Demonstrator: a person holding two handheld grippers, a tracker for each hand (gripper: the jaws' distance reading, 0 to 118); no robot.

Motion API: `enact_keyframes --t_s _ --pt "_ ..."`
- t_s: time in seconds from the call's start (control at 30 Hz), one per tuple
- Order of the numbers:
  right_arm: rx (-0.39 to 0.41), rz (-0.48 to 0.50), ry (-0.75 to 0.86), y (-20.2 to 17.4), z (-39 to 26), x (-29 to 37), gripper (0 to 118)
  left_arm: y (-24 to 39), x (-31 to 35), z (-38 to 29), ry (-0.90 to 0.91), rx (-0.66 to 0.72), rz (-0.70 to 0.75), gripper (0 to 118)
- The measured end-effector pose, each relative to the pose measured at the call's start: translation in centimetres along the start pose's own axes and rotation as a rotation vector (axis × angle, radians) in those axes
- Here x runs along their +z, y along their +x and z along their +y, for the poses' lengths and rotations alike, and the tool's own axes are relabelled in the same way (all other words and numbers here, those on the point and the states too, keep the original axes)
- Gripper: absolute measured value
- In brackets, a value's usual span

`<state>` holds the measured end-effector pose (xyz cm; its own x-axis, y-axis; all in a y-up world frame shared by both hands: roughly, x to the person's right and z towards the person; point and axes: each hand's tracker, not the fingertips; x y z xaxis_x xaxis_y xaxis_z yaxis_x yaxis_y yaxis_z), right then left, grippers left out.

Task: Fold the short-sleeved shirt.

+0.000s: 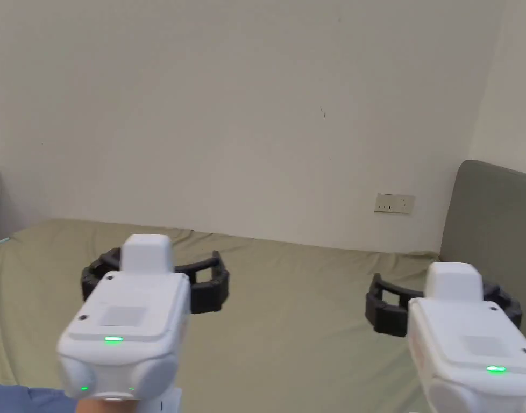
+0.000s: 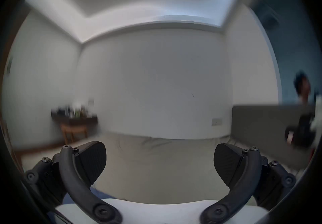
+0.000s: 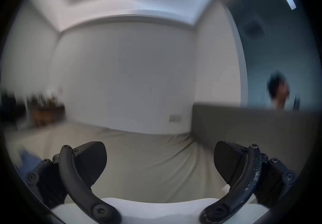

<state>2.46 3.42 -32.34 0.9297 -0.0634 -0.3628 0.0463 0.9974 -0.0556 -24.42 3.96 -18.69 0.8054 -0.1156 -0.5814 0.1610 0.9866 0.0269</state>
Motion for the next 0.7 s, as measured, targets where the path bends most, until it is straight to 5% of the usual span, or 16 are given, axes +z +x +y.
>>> enact_keyframes --t_s 0.07,0.17,0.27,0.7 --pt "-0.067 -0.007 0.045 1.2 -1.1 0.2 118 1.3 0.0 -0.6 0.016 -0.075 -0.024 118" --pt "0.060 -0.098 0.060 1.5 -3.0 -0.3 118 1.8 -0.3 -1.6 -0.057 0.037 -0.076 118" --pt "0.078 -0.059 0.071 1.1 -3.3 0.3 118 1.5 -0.5 -1.9 -0.102 0.143 -0.106 118" --pt "0.041 -0.018 0.073 1.5 -3.0 1.7 118 0.7 -0.9 -1.5 -0.110 0.133 -0.114 118"
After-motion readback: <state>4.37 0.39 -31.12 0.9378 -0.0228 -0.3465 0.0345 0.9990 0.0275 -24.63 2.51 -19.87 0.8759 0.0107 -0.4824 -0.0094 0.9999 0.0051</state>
